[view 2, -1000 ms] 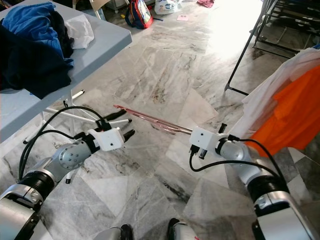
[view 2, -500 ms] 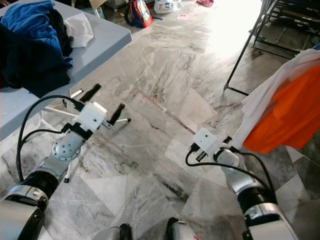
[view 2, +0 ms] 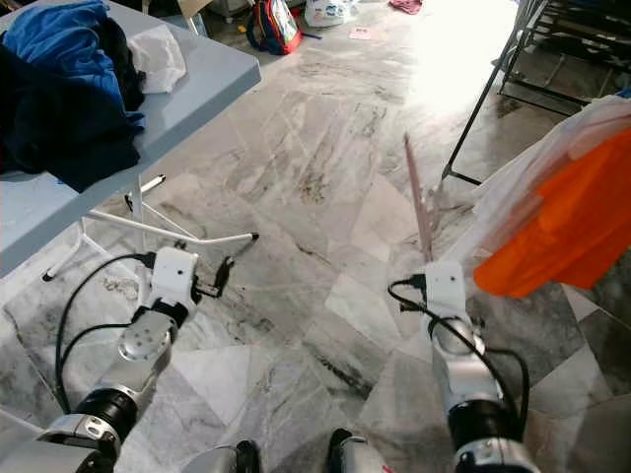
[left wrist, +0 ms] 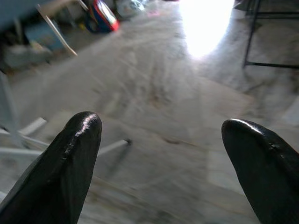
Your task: Hang hanger
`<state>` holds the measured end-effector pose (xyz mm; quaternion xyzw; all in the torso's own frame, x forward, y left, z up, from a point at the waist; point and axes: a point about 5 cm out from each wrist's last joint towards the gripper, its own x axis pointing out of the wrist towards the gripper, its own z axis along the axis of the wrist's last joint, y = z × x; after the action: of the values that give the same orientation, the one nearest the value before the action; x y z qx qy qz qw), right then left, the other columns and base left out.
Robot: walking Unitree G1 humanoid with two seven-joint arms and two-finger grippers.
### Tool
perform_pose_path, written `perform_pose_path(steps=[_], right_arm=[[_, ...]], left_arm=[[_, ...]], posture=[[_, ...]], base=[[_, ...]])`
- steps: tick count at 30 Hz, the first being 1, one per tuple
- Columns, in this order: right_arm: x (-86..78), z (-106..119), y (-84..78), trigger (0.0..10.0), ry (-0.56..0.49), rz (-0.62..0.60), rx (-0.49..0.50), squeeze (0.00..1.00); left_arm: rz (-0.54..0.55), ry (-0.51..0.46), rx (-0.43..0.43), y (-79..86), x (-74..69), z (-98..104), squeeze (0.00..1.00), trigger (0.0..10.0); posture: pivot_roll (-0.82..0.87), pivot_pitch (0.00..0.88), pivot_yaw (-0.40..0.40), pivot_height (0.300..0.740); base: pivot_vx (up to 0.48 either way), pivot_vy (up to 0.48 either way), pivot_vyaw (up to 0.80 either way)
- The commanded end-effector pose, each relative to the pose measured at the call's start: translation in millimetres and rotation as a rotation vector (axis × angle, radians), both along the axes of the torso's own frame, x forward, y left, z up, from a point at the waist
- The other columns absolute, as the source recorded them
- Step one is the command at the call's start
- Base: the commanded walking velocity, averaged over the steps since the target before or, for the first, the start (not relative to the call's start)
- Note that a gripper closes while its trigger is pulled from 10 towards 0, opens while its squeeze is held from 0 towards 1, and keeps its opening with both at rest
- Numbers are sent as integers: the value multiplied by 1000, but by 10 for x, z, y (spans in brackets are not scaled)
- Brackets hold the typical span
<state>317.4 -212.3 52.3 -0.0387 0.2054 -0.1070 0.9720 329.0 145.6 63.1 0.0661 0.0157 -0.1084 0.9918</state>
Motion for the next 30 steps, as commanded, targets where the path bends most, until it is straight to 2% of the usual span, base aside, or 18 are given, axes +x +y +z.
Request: perform_pose_path(steps=[1, 3, 9, 24, 30], right_arm=[[-6, 54, -52, 10000, -25, -56, 6, 0], [-21, 49, -37, 10000, -22, -93, 29, 0], [-14, 56, -2, 10000, -3, -102, 48, 0], [-31, 130, 6, 10000, -2, -116, 60, 0], [-32, 138, 13, 10000, -4, -117, 65, 0]], left_arm=[[10, 42, -20, 48, -46, -79, 0, 10000], [6, 57, -42, 27, -50, -94, 0, 10000], [-33, 71, -61, -40, -40, -89, 0, 10000], [-77, 90, -100, -109, -21, -73, 0, 10000], [-88, 98, -104, -137, -29, -87, 0, 10000]], posture=[[-30, 196, 4, 740], [-30, 196, 4, 740], [-44, 184, 5, 740], [-55, 175, 6, 740], [-56, 173, 3, 740]], base=[[0, 0, 0], [0, 0, 0], [87, 0, -397], [361, 0, -518], [401, 0, 0]])
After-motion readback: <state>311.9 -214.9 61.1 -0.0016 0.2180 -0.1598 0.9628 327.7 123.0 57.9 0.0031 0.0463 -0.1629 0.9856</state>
